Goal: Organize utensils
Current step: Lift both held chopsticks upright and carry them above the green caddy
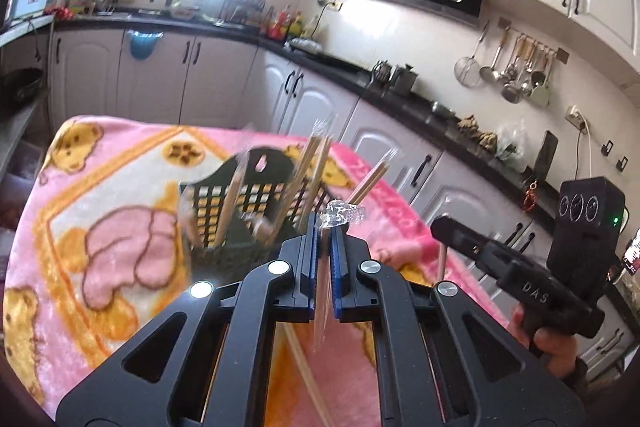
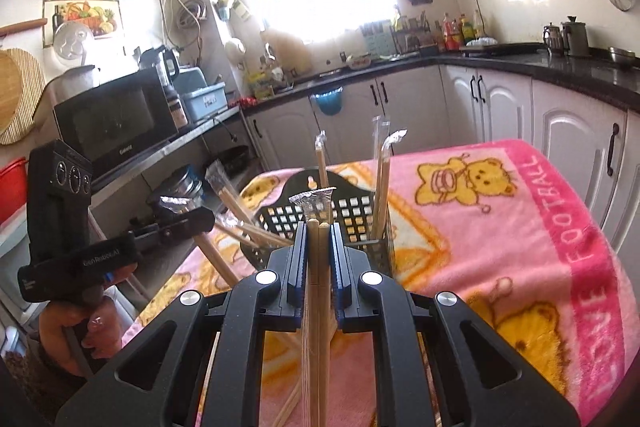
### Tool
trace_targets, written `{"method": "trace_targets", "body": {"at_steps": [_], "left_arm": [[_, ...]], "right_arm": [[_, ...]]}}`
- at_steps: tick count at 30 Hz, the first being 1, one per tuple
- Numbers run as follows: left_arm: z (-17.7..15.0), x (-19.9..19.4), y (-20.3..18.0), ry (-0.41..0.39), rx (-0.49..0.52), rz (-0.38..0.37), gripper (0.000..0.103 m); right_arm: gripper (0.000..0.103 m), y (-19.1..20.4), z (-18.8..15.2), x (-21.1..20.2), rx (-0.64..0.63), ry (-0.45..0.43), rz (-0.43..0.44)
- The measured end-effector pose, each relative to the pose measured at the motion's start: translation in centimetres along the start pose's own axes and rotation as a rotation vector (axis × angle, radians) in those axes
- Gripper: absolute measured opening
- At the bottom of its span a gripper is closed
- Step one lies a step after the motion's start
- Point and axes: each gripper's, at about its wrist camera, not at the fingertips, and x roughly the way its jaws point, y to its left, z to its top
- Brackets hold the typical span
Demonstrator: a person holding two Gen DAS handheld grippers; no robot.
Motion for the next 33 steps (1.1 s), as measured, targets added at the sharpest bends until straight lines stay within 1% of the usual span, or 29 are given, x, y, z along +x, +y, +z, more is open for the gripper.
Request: {"method": "trace_targets", "body": {"at_steps": [9, 17, 25, 33], "left_arm": [[2.2, 0.0, -2.2, -0.056, 0.039, -0.040, 0.003], [3.9, 0.0, -2.8, -0.086, 0.059, -0.042, 0.003], [6.1, -0.2, -2.8, -0.125, 0.074, -0.021, 0.003], [8.8, -1.2, -2.0, -0.184, 0.091, 0.028, 0.003]], "right_arm": [[0.011, -0.1, 1.5, -1.7, -0.010, -0.087, -0.022], [0.011, 0.5, 3.6, -2.5, -0.049, -0.168, -0.030], [0.011, 1.4, 5.7, -2.1, -0.092, -0.221, -0.016], [0.011, 2.4, 7.9, -1.6, -0.137, -0.288, -0.011]]}}
